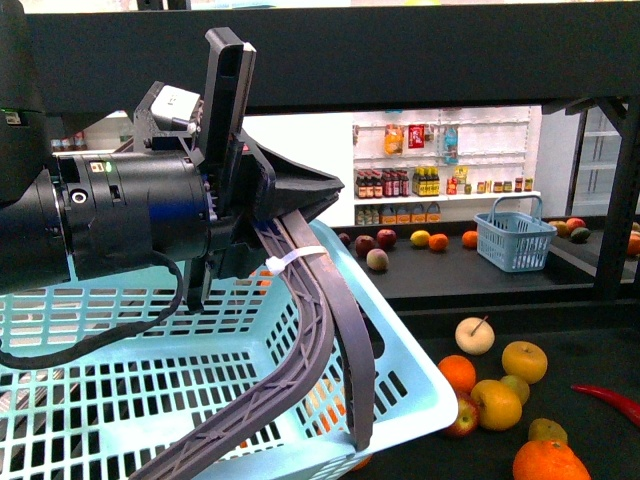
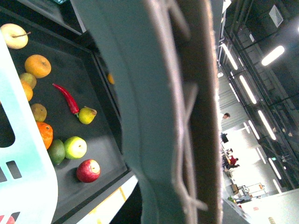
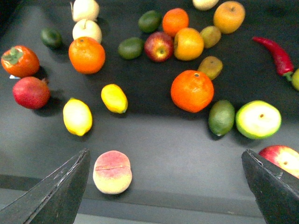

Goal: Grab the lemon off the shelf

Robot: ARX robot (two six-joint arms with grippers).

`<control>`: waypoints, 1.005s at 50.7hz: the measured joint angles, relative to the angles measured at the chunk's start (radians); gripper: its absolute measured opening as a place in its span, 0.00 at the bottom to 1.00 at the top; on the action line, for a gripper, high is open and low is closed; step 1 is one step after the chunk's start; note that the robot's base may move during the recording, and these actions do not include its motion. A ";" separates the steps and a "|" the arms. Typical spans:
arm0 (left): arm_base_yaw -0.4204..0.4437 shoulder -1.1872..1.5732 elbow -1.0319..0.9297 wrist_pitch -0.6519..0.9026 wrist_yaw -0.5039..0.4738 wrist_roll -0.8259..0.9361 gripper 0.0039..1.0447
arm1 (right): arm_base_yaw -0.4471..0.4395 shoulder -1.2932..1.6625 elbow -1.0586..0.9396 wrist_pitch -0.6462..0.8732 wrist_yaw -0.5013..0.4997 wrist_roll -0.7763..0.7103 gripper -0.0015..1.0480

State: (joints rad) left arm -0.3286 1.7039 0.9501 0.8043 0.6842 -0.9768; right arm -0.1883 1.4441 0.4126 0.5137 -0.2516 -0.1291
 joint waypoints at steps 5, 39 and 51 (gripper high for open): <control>0.000 0.001 0.000 0.000 -0.001 0.001 0.06 | 0.020 0.243 0.102 0.086 0.000 -0.026 0.93; 0.000 0.001 0.001 0.000 0.000 0.003 0.06 | 0.243 0.979 0.654 0.183 -0.023 -0.143 0.93; 0.000 0.001 0.001 0.000 0.000 0.003 0.06 | 0.275 1.100 0.744 0.193 -0.032 -0.259 0.93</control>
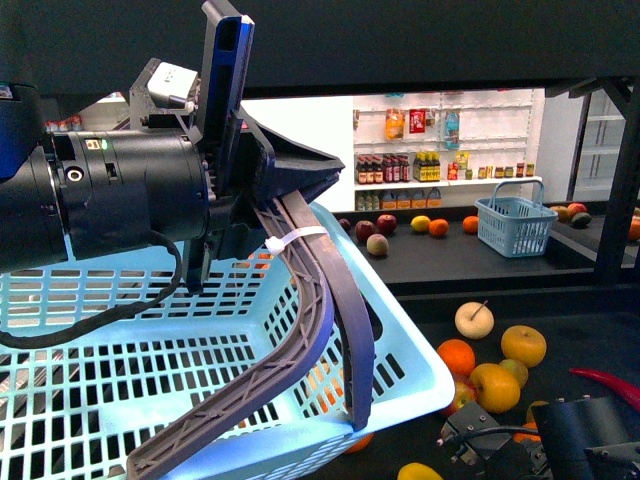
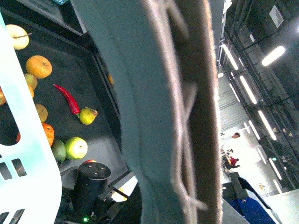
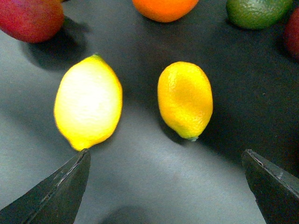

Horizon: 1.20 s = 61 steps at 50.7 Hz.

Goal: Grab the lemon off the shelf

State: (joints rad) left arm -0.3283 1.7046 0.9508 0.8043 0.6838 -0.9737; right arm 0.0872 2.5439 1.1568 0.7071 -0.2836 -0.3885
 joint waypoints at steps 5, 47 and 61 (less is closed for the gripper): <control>0.000 0.000 0.000 0.000 0.000 0.000 0.06 | 0.001 0.063 0.072 0.029 0.015 -0.034 0.93; 0.000 0.000 0.000 0.000 0.000 0.000 0.06 | 0.031 0.352 0.451 -0.040 0.074 -0.067 0.93; 0.000 0.000 0.000 0.000 0.000 0.000 0.06 | 0.033 0.389 0.531 -0.113 0.078 -0.053 0.93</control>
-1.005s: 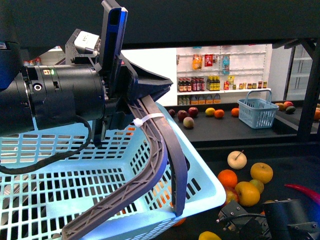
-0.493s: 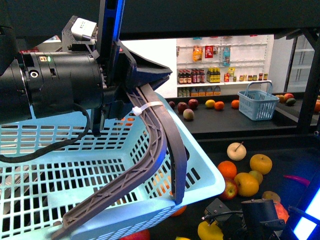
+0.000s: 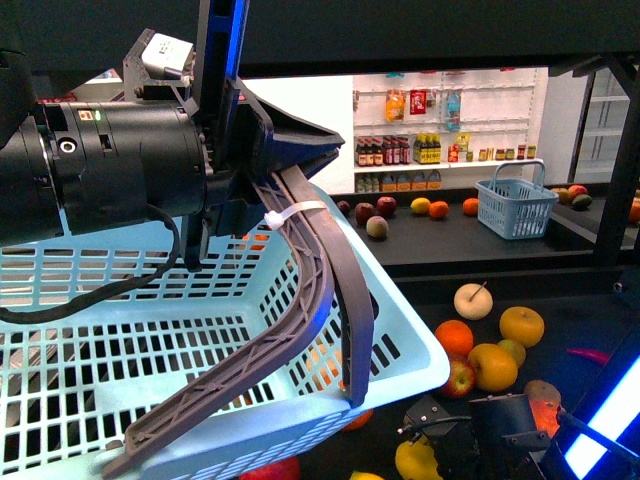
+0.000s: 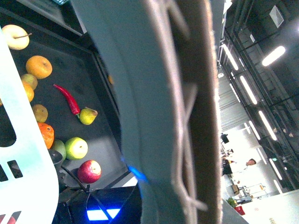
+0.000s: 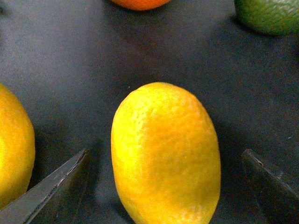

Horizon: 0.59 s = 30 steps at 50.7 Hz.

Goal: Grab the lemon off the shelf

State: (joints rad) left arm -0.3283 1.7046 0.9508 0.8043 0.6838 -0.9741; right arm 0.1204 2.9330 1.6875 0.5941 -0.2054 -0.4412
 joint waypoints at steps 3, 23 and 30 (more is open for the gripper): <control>0.000 0.000 0.000 0.000 0.000 0.000 0.06 | 0.000 0.003 0.003 -0.010 0.000 0.000 0.93; 0.000 0.000 0.000 0.000 0.000 0.000 0.06 | -0.003 0.009 -0.004 0.035 0.021 0.041 0.51; 0.000 0.000 0.000 0.000 0.000 0.000 0.06 | -0.013 -0.016 -0.059 0.081 0.031 0.091 0.47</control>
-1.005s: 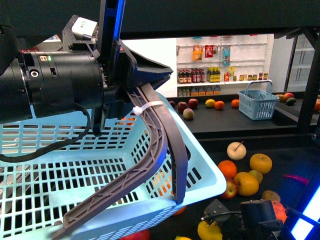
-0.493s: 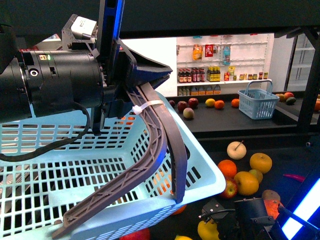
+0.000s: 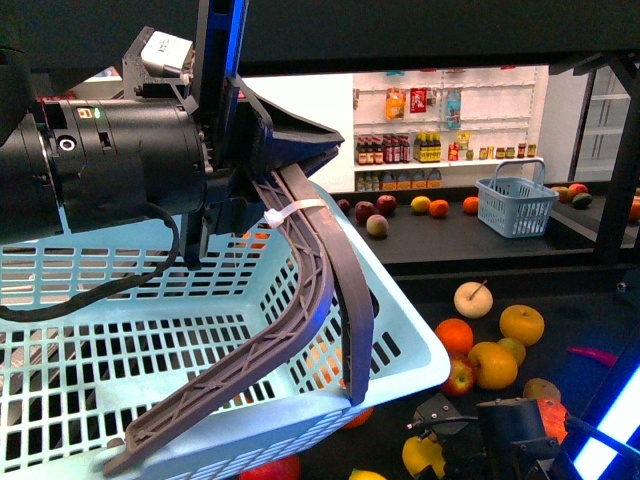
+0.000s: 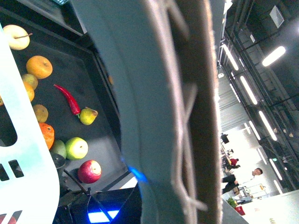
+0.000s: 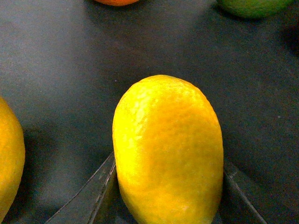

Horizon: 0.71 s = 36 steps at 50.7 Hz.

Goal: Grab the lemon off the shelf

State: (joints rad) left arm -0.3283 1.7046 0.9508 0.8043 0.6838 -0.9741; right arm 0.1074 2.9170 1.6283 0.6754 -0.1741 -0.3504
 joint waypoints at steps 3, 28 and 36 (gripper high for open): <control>0.000 0.000 0.000 0.000 0.000 0.000 0.06 | -0.008 -0.029 -0.035 0.021 0.006 0.026 0.46; 0.000 0.000 0.000 0.000 0.000 0.000 0.06 | -0.144 -0.640 -0.525 0.354 0.012 0.310 0.46; -0.001 0.000 0.000 0.000 0.002 0.000 0.06 | -0.136 -0.821 -0.629 0.404 -0.003 0.354 0.46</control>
State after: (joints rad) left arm -0.3290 1.7046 0.9508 0.8043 0.6853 -0.9741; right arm -0.0288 2.0964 0.9993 1.0794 -0.1776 0.0036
